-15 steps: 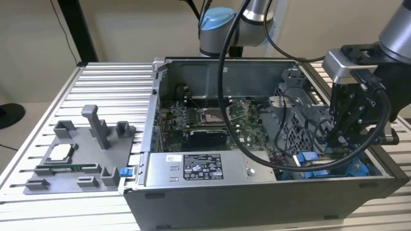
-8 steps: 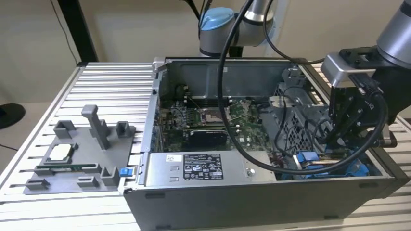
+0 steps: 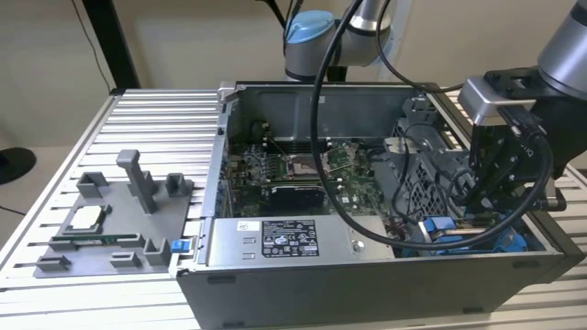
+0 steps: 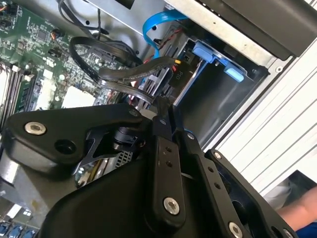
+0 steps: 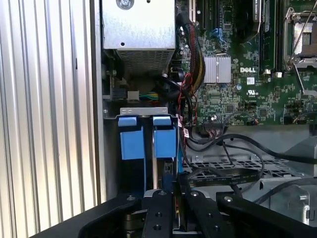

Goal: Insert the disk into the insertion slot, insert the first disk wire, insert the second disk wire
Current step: 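Insert the second disk wire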

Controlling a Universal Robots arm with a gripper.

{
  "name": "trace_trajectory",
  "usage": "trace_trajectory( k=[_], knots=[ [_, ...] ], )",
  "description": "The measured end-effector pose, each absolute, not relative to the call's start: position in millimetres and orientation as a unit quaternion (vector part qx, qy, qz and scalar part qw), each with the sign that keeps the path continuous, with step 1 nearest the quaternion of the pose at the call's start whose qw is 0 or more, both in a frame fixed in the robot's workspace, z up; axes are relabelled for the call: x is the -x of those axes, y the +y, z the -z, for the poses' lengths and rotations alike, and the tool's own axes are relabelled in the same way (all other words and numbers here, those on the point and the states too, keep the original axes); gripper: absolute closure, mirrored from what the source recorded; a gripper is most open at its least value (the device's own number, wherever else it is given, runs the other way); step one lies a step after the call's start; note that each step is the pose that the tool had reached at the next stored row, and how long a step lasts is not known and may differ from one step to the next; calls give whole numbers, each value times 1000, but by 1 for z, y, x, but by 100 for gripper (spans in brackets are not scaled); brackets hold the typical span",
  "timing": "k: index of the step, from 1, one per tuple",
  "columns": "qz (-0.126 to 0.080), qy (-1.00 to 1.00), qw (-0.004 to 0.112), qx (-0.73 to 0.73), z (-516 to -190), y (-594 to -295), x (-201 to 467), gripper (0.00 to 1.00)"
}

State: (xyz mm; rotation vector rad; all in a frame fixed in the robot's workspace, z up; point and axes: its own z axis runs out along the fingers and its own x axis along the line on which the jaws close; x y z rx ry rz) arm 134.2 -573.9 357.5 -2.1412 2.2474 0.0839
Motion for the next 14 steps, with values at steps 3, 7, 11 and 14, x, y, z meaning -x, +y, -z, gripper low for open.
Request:
trace_trajectory(
  k=[3,7,11,14],
  knots=[
    [-27,724,18,689,-356,-574,-134,100],
    [-27,724,18,689,-355,-574,-134,100],
    [-27,724,18,689,-354,-574,-134,100],
    [-27,724,18,689,-354,-574,-134,100]
  ],
)
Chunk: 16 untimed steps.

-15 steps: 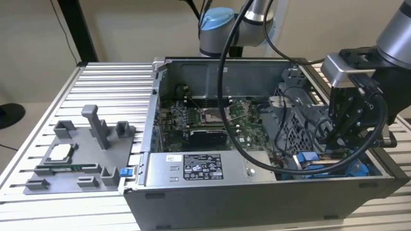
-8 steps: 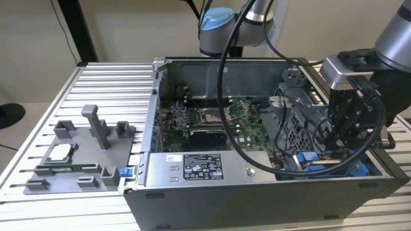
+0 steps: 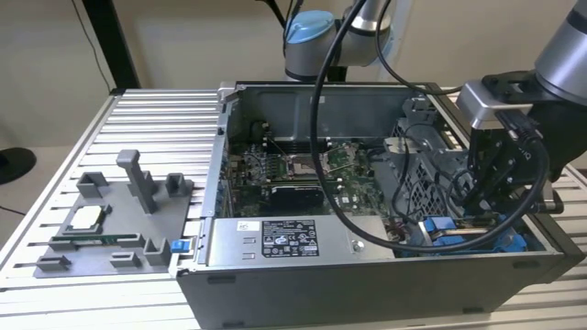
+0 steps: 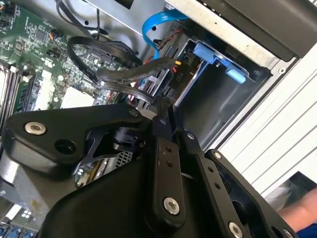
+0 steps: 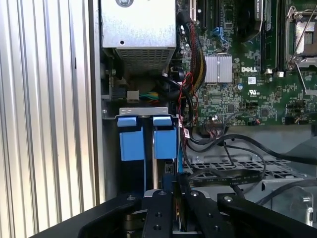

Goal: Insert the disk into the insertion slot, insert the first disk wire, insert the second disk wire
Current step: 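Insert the second disk wire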

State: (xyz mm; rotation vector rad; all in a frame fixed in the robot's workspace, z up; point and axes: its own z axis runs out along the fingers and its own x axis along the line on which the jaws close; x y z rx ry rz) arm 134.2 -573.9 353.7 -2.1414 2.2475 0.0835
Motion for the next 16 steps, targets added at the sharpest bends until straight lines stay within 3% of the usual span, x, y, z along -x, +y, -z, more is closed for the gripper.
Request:
trace_trajectory(
  k=[11,16],
  knots=[
    [-27,724,18,689,-349,-574,-134,100],
    [-20,723,26,690,-348,-574,-134,100]
  ],
)
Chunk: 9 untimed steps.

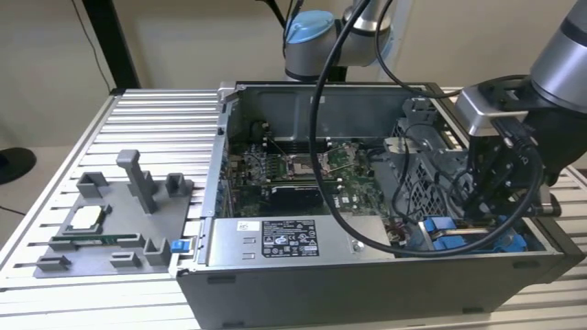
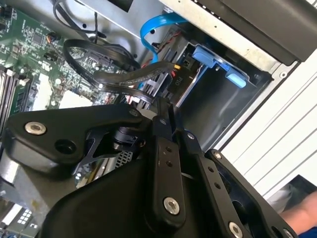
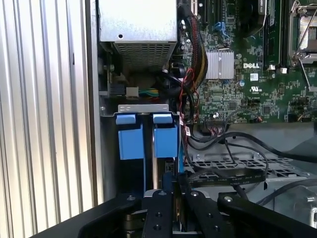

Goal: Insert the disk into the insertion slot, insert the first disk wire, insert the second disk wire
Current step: 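Insert the second disk wire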

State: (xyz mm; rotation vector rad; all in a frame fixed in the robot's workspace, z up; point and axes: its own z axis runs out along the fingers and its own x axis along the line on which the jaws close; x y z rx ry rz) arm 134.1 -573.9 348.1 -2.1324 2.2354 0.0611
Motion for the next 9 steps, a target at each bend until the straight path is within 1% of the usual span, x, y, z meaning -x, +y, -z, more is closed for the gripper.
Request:
trace_trajectory(
  k=[4,9],
  knots=[
    [-17,723,29,690,-348,-574,-134,100],
    [-15,723,30,690,-346,-574,-134,100]
  ],
)
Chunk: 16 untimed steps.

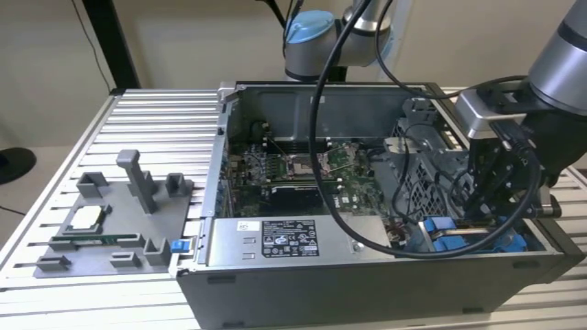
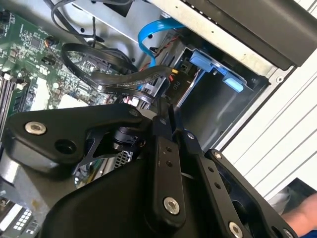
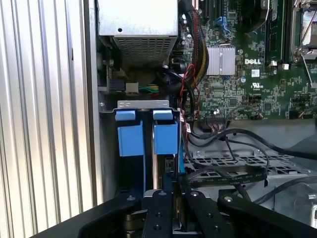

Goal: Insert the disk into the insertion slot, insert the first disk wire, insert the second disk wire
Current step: 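Insert the second disk wire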

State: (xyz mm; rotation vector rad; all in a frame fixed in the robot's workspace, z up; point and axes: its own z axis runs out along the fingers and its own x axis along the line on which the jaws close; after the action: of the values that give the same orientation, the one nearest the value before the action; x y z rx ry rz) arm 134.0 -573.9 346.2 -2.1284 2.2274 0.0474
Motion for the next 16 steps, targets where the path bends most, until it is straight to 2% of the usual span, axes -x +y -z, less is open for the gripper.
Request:
trace_trajectory(
  k=[16],
  knots=[
    [-13,722,33,691,-342,-574,-133,100]
  ],
)
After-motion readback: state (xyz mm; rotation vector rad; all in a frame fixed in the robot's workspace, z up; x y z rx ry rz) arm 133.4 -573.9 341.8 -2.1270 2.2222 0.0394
